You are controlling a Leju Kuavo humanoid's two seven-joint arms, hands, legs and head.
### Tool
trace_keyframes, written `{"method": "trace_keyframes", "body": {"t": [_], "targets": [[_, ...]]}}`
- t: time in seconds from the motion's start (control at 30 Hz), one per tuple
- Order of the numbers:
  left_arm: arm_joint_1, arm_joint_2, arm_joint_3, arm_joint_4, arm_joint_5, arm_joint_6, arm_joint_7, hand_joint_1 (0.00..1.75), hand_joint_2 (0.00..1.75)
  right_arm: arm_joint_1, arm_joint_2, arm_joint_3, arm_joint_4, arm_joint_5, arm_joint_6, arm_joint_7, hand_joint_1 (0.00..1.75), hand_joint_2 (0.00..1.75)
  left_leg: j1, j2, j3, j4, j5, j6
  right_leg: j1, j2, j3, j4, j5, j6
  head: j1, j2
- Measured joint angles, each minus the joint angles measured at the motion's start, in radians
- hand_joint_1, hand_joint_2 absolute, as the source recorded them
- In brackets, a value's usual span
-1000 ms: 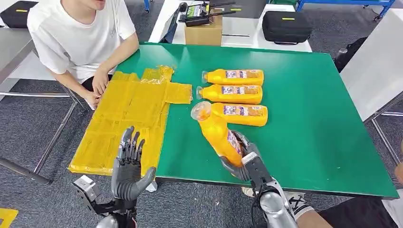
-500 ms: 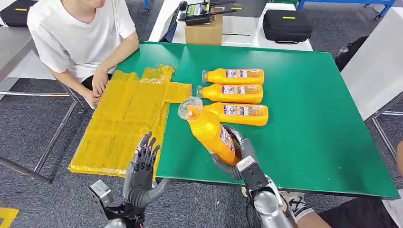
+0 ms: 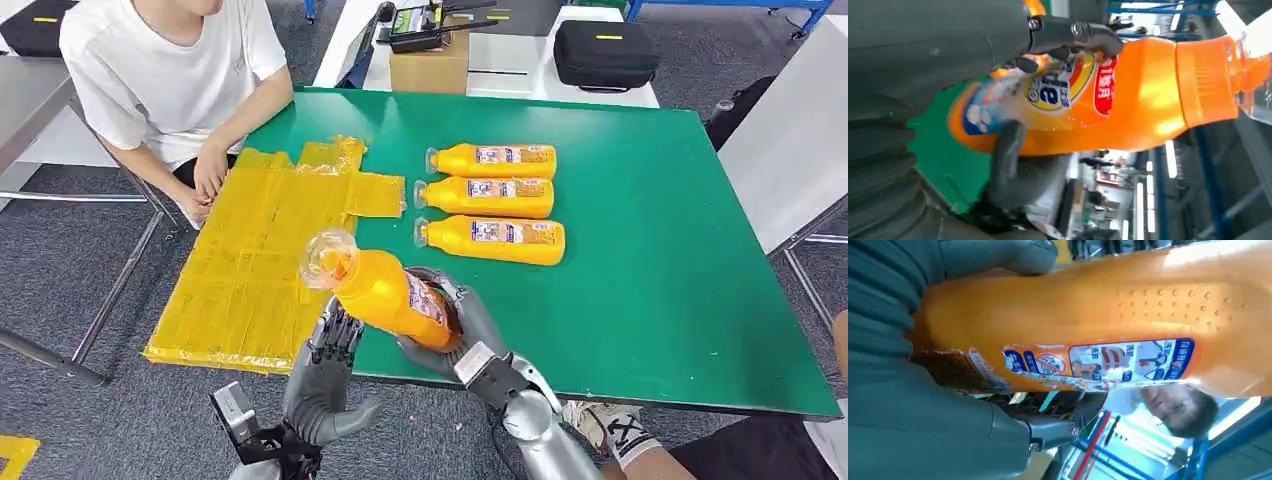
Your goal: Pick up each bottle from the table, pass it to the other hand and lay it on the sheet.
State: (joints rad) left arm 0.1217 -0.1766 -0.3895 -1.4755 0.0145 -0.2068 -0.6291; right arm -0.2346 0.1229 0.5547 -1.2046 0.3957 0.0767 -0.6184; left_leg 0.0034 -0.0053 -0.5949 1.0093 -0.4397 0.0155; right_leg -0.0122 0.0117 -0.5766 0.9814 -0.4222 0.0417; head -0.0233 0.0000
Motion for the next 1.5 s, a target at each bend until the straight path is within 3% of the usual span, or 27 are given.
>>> {"method": "trace_keyframes", "body": {"t": [0.23,0.37,0.7,0.87,0.93,0.97,1.0,1.03,1.07,1.1,1.5], "targets": [[-0.017,-0.006,0.024,0.006,-0.003,0.047,0.053,0.00,1.75,-0.106,0.024,0.126,0.148,0.098,-0.027,-0.067,1.75,1.75,0.000,0.000,0.000,0.000,0.000,0.000,0.000,0.000,0.000,0.000,0.000,0.000,0.000,0.000],[-0.037,-0.016,0.042,0.032,0.081,0.049,0.098,0.00,1.75,-0.110,0.040,0.201,0.169,0.103,-0.048,-0.079,1.75,1.75,0.000,0.000,-0.001,0.000,0.000,0.000,0.000,0.000,-0.001,0.000,0.000,0.000,-0.002,0.000],[-0.037,-0.021,0.059,0.048,0.150,0.030,0.103,0.00,1.75,-0.124,0.041,0.246,0.197,0.079,-0.057,-0.079,1.75,1.75,0.000,0.000,-0.002,0.000,0.000,0.000,0.000,0.000,-0.002,0.000,0.000,0.000,0.000,0.000],[-0.041,-0.025,0.063,0.047,0.153,0.092,0.116,0.00,1.75,-0.136,0.043,0.285,0.212,0.054,-0.082,-0.074,1.75,1.75,0.000,0.000,-0.002,0.000,0.000,0.000,0.000,0.000,-0.002,0.000,0.000,0.000,0.000,0.000],[-0.041,-0.025,0.061,0.047,0.115,0.138,0.102,1.75,1.75,-0.144,0.050,0.302,0.220,0.050,-0.091,-0.072,1.75,1.75,0.000,0.001,-0.002,0.000,0.000,0.000,0.000,0.000,-0.003,0.000,0.000,0.000,0.000,0.000],[-0.041,-0.025,0.056,0.047,0.103,0.148,0.093,1.75,1.75,-0.150,0.053,0.309,0.223,0.046,-0.093,-0.072,0.52,1.75,0.000,0.001,-0.002,0.000,0.000,0.000,0.000,0.000,-0.003,0.000,0.000,0.000,0.000,0.000],[-0.042,-0.025,0.054,0.045,0.111,0.145,0.092,1.75,1.75,-0.153,0.054,0.312,0.226,0.044,-0.095,-0.072,0.10,1.75,0.000,0.001,-0.002,0.000,0.000,0.000,0.000,0.000,-0.003,0.000,0.000,0.000,0.000,0.000],[-0.042,-0.025,0.053,0.044,0.126,0.139,0.092,1.75,1.75,-0.156,0.054,0.313,0.228,0.043,-0.098,-0.072,0.00,1.75,0.000,0.001,-0.002,0.000,0.000,0.000,0.000,0.000,-0.003,0.000,0.000,0.000,0.000,0.000],[-0.042,-0.025,0.053,0.043,0.142,0.130,0.092,1.75,1.75,-0.157,0.055,0.315,0.230,0.043,-0.099,-0.072,0.00,1.75,0.000,0.001,-0.002,0.000,0.000,0.000,0.000,0.000,-0.003,0.000,0.000,0.000,0.000,0.000],[-0.042,-0.025,0.053,0.042,0.166,0.119,0.090,1.75,1.75,-0.157,0.055,0.318,0.231,0.043,-0.101,-0.072,0.00,0.00,0.000,0.001,-0.002,0.000,0.000,0.000,0.000,0.000,-0.003,0.000,0.000,0.000,0.000,0.000],[-0.043,-0.034,0.105,0.027,0.487,-0.078,0.133,1.75,1.75,-0.120,0.056,0.328,0.198,0.013,-0.107,-0.076,0.00,0.00,0.000,0.002,-0.002,0.000,0.000,0.000,0.000,0.000,-0.004,0.000,0.000,0.000,0.000,0.000]]}}
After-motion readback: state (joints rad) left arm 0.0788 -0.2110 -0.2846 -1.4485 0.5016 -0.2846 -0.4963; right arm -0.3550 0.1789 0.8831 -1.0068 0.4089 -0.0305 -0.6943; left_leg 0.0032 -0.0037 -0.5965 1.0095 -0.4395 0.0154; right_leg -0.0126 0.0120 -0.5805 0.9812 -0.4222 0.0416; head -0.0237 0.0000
